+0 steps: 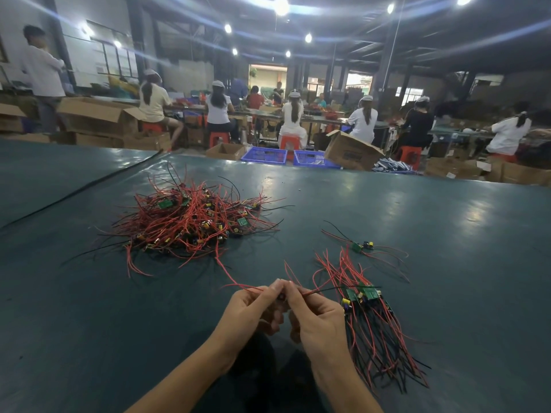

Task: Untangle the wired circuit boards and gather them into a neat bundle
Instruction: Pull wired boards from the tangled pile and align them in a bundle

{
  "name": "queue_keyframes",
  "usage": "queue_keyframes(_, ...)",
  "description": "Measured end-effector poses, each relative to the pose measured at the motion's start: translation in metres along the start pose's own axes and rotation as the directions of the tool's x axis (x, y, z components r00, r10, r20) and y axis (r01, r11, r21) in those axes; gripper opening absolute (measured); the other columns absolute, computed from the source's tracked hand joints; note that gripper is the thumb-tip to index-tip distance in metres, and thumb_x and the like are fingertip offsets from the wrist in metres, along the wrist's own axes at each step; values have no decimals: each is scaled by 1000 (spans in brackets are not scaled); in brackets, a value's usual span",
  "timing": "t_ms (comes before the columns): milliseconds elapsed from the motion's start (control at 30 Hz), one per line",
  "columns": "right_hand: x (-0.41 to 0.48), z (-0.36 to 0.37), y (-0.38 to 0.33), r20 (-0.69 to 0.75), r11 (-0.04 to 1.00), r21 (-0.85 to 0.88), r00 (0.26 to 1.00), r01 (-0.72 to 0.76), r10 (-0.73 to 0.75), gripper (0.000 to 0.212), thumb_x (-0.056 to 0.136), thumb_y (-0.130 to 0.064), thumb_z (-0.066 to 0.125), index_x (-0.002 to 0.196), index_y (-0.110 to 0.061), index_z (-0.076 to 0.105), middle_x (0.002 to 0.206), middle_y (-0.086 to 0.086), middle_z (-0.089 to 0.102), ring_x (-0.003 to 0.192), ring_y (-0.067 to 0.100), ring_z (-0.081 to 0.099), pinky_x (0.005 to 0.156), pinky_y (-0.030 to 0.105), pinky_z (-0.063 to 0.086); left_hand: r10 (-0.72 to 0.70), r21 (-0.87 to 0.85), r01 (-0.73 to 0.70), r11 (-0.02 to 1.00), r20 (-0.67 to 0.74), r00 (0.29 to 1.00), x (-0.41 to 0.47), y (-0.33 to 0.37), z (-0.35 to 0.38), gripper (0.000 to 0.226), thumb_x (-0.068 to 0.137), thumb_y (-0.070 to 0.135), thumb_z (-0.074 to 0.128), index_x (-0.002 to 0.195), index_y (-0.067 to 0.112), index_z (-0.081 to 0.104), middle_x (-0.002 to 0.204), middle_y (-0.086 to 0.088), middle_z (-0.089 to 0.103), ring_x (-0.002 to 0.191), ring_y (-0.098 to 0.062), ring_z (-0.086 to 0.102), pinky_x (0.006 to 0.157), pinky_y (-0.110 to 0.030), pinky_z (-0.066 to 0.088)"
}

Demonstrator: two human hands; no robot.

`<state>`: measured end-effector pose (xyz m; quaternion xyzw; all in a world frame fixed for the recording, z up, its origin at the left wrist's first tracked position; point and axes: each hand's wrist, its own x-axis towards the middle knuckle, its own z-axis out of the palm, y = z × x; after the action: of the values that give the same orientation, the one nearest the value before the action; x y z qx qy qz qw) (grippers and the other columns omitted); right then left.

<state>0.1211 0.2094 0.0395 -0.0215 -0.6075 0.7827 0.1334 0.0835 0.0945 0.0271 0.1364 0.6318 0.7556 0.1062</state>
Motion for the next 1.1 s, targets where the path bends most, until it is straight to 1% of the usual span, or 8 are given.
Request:
queue_keyframes(100,0,1,0,17,989,113,995,-100,99,19,70,-26,72,83,-16,81,81,22,68,79,35,55,73,39,41,22,14,-22,1000,39,999,-2,0,2,54,70,69,65,62,16,69,61,-9,61,56,-18,57,56,-20,46)
queue_keyframes(267,-1,-1,-7,102,966,174,979,-190,174,20,71,-23,69,78,-8,80,83,22,74,70,30,71,63,35,61,38,-47,-37,998,18,999,-1,1,1,50,81,56,56,88,11,77,79,-12,74,69,-18,70,59,-19,51)
queue_keyframes(367,0,-1,-4,3,970,129,978,-208,209,24,76,-30,68,80,-11,80,63,8,67,53,16,61,51,24,51,160,26,-159,987,-12,987,0,2,2,51,82,51,65,70,2,72,65,-22,66,61,-24,63,61,-26,49)
queue_keyframes(467,8,-6,-3,-129,961,144,959,-235,254,20,87,-28,66,78,-18,81,59,-1,50,48,11,42,47,22,40,234,116,-228,967,-42,971,2,2,2,39,78,41,64,49,14,62,47,-5,53,46,-13,50,51,-20,42)
queue_keyframes(700,30,-39,-16,-358,917,382,896,-117,264,19,94,-19,61,83,-12,74,63,-6,52,37,2,32,32,15,25,235,113,-228,967,-53,971,4,6,-6,33,76,34,65,50,15,63,47,-5,50,41,-12,46,48,-17,40)
queue_keyframes(800,29,-40,-11,-415,936,347,885,-62,213,19,94,-23,62,84,-14,75,64,-7,54,39,3,30,33,16,25,232,118,-226,967,-41,972,4,5,-9,35,76,39,66,50,16,61,49,-6,52,45,-13,49,51,-19,42)
queue_keyframes(933,22,-23,-3,-359,953,285,910,-107,209,23,84,-35,70,74,-15,72,57,-9,60,38,3,30,33,16,25,213,73,-207,976,-90,973,6,4,-10,39,85,37,68,54,15,60,53,-6,54,48,-15,49,50,-22,43)
queue_keyframes(1100,7,2,7,-122,988,62,981,-143,150,20,74,-37,75,67,-18,76,61,3,56,52,15,42,49,22,35,201,118,-198,973,-17,979,4,4,-5,37,80,37,61,53,12,60,50,-5,54,47,-15,50,51,-21,43)
